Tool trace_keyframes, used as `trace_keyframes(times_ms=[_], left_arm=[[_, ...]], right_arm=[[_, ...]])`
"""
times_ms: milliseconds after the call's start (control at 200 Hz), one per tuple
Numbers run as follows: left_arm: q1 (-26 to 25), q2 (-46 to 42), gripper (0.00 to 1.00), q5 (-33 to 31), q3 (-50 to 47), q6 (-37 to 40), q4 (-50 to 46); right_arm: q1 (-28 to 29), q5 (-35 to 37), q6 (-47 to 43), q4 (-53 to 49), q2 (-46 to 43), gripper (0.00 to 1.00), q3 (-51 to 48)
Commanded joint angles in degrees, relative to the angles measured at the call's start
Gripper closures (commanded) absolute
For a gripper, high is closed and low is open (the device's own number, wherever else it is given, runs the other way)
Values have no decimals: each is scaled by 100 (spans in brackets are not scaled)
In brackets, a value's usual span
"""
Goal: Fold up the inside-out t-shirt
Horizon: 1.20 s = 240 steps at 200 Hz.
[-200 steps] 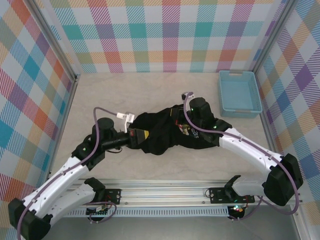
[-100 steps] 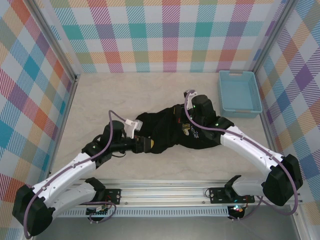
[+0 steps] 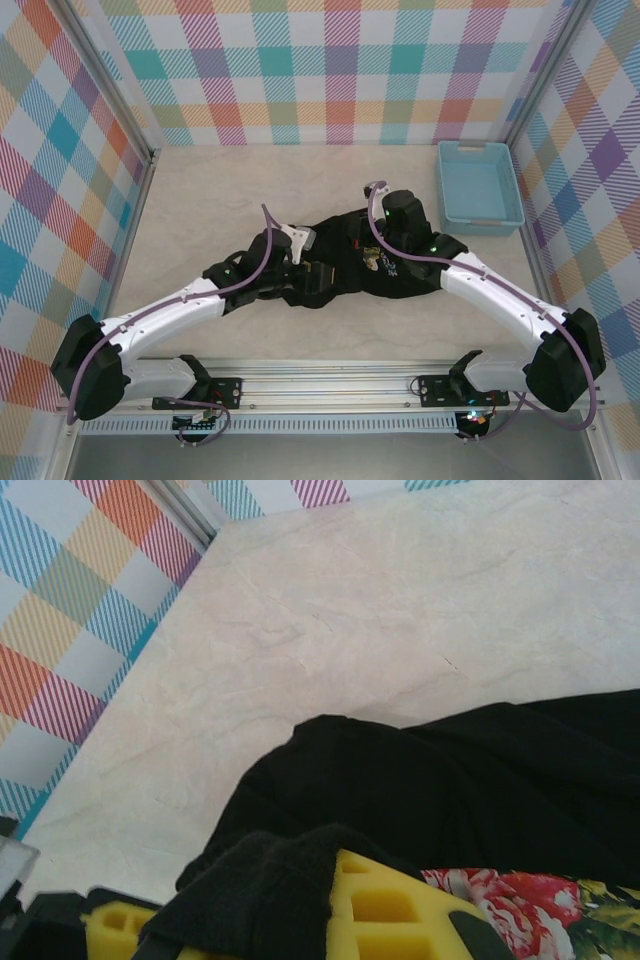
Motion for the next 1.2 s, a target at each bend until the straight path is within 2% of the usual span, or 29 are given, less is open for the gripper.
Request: trace_keyframes(times_ms=[0, 105, 205, 270, 325, 385, 445, 585, 700, 805, 855, 955, 1040, 1120, 1195], left_arm=[[8, -313, 27, -1483, 243, 132, -413], [338, -652, 25, -2084, 153, 1, -782], [855, -728, 24, -2220, 104, -175, -815], [1230, -502, 23, -2201, 240, -309, -870], [1443, -200, 22, -2235, 415, -375, -886], [1563, 192, 21, -2273, 600, -380, -774], [1642, 654, 21, -2251, 802, -344, -650], [1869, 1877, 19, -1978, 1415, -102, -310], [2165, 2980, 18, -1448, 2085, 32, -376], [2263, 3959, 18, -996, 2914, 197, -824], [2266, 4244, 19, -871, 3222, 305, -964], [2263, 4588, 24, -691, 3606, 418, -1254], [2269, 4648, 28, -629, 3508, 368, -1172], [2262, 4717, 34, -597, 3447, 364, -1136], [2268, 4776, 46, -514, 3408, 360, -1132]], right_arm=[[-12, -82, -496, -813, -232, 100, 307], [-3, -615, -614, -2126, -418, 100, 264], [9, -774, -172, -3310, -551, 89, -100], [21, -494, 159, -3883, -610, 76, -354], [22, 66, 276, -4122, -732, 64, -463], [15, 593, 212, -3994, -843, 54, -409], [15, 1059, 36, -3696, -748, 48, -189], [15, 1691, -583, -2926, 96, 43, 473], [-99, 1710, -1006, -1883, 804, 39, 737], [-558, 1119, -1104, -1198, 1876, 35, 1240], [-771, 982, -1150, -1204, 2543, 26, 1723], [-907, 1182, -1404, -1456, 3570, 23, 2600], [-956, 1244, -1490, -1731, 4157, 19, 3054], [-986, 1306, -1556, -1946, 4583, 15, 3313], [-1036, 1194, -1613, -2116, 4900, 15, 3502]])
